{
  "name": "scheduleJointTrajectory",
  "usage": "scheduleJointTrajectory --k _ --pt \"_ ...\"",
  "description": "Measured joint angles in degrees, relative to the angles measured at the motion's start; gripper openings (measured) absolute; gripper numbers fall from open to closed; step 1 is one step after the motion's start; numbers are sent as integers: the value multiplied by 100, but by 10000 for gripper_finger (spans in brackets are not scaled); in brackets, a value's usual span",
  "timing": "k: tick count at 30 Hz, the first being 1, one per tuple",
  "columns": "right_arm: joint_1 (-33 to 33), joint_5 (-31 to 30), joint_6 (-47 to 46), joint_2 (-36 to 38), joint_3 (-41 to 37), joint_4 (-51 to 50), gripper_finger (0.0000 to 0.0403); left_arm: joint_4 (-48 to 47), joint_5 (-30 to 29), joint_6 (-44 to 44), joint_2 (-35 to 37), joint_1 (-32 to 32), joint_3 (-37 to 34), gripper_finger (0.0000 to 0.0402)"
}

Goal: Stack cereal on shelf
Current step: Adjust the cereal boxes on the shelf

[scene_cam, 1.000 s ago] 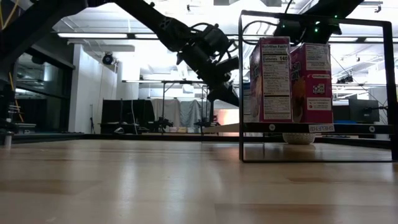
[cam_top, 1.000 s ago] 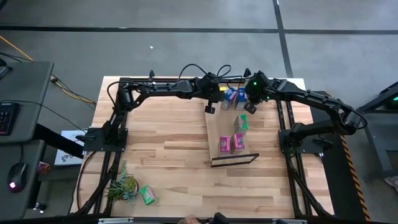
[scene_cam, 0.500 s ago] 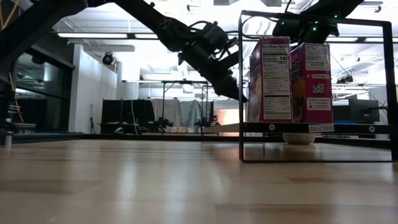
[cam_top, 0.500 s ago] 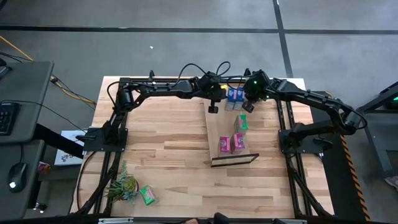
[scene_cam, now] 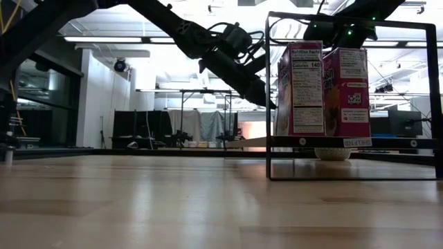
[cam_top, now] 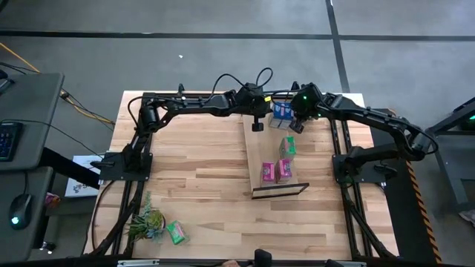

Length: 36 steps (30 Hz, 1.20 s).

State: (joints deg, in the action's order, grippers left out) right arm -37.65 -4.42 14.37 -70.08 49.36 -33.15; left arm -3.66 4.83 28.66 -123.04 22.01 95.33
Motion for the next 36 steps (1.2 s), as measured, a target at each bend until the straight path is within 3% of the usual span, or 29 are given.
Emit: scheduleJointTrajectory --k 18,26,36 --pt "-18 138 627 0 0 139 0 -222 218 -963 16 -174 2 0" --pt "-31 215 529 -2 7 131 0 -355 -378 -940 -11 -269 -11 0" --pt "-31 235 366 -2 7 94 0 -420 -394 -860 -11 -134 -11 0"
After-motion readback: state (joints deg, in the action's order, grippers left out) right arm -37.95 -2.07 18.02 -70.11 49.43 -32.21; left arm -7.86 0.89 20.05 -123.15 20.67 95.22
